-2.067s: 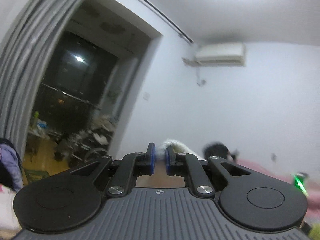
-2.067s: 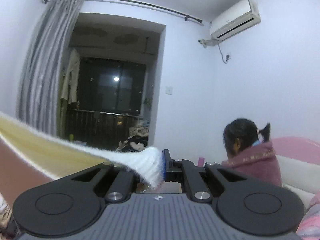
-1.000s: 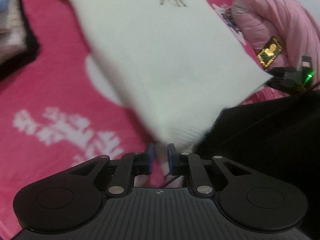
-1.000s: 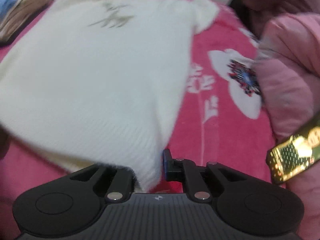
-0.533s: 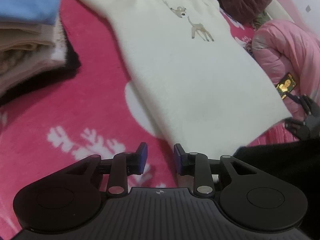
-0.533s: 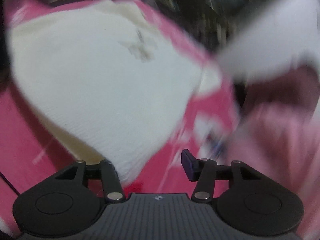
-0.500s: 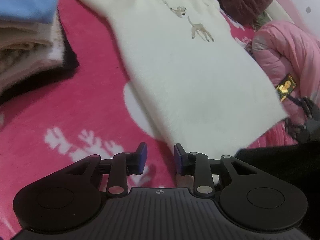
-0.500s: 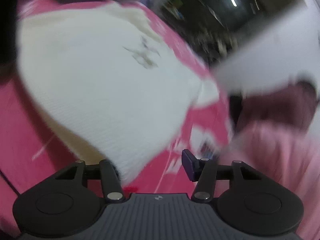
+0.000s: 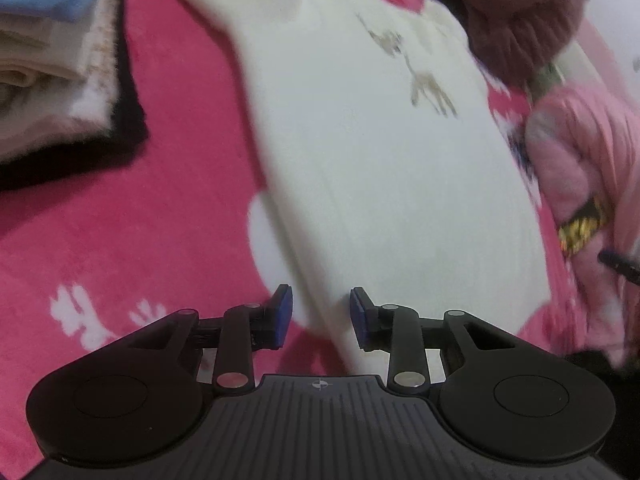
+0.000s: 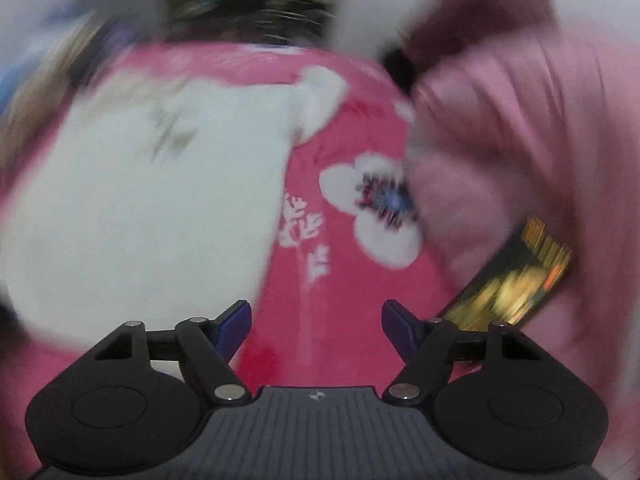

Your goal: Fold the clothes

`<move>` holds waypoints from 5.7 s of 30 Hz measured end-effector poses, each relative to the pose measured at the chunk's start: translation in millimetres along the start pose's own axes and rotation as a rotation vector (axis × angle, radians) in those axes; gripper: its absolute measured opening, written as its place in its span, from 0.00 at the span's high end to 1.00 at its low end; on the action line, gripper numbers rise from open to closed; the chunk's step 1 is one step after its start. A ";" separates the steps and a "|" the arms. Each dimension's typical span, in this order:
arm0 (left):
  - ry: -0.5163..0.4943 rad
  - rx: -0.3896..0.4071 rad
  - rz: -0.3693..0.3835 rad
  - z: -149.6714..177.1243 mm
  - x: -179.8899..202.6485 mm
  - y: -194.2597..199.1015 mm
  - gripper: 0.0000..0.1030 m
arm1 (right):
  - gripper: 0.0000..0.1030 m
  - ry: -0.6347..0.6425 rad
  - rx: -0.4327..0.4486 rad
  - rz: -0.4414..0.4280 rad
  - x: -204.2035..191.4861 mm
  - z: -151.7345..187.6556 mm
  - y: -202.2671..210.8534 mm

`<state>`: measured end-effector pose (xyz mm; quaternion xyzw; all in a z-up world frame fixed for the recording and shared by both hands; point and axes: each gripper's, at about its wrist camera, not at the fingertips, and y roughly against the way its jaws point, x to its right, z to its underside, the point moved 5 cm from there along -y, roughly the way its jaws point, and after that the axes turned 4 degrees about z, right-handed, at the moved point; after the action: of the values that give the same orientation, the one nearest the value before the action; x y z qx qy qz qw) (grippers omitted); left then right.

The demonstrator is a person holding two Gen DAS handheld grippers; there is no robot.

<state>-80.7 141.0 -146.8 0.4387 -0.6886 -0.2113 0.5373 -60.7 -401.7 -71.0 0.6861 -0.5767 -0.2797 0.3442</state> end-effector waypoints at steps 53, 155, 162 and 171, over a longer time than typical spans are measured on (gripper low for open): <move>-0.064 0.275 -0.073 -187.3 100.4 -129.6 0.71 | 0.64 -0.291 -0.135 -0.315 -25.1 -116.1 -116.8; -0.840 0.444 -0.124 -116.0 132.7 -137.0 0.86 | 0.89 -0.002 -0.076 -0.163 -243.8 -285.1 -310.7; -1.120 0.452 -0.194 -71.1 153.0 -130.6 0.66 | 0.89 -0.451 0.175 -0.335 -144.3 -204.5 -169.9; -1.223 0.455 -0.243 -13.1 160.3 -132.0 0.60 | 0.89 -0.623 0.255 -0.141 -124.0 -64.6 -83.4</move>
<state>-24.8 -59.3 -154.2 0.4169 -0.8425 -0.3308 -0.0841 17.5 -261.9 -99.8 0.6434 -0.6354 -0.4247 0.0429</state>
